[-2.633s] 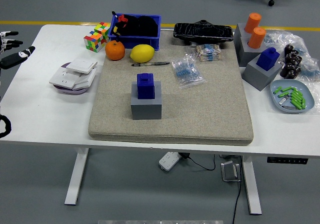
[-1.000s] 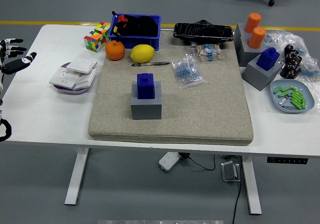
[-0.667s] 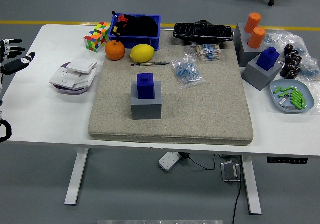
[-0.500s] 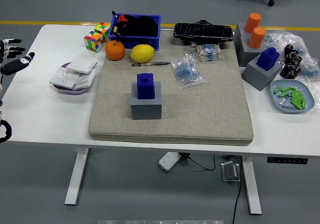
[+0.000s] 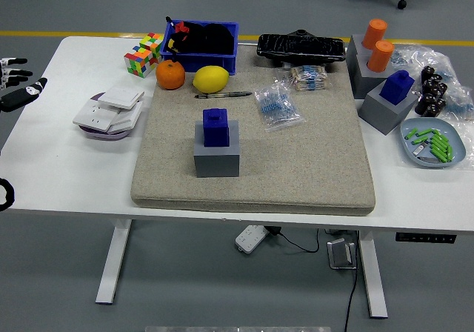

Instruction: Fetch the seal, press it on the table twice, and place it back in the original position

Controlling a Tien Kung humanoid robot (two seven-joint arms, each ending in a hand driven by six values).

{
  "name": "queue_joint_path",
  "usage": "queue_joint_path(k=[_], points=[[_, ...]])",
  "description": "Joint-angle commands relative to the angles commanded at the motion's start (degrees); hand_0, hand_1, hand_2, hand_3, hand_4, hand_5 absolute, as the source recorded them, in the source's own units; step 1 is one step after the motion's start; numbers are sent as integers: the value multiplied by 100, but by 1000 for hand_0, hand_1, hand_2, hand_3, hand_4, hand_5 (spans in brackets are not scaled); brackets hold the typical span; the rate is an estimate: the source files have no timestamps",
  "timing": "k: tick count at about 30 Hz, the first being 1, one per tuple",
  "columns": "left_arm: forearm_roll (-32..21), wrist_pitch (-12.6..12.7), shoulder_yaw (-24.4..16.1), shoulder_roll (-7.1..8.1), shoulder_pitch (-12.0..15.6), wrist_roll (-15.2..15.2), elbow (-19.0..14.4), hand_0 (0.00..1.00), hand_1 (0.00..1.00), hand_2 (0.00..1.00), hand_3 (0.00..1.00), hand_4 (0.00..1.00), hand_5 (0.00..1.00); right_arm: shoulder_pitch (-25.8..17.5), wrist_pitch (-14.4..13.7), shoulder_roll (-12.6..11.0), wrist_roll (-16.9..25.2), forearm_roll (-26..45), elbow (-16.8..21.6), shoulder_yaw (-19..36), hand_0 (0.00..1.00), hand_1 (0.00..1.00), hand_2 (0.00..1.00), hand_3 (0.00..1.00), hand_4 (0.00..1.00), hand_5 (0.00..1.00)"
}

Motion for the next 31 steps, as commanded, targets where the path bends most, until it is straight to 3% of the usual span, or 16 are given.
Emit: queue_joint_path(k=[31], points=[[-33, 6, -22, -16, -31, -13, 13, 690, 649, 579, 682, 792, 131, 32, -3, -2, -4, -12, 7, 48, 744, 690, 673, 625, 744, 520]])
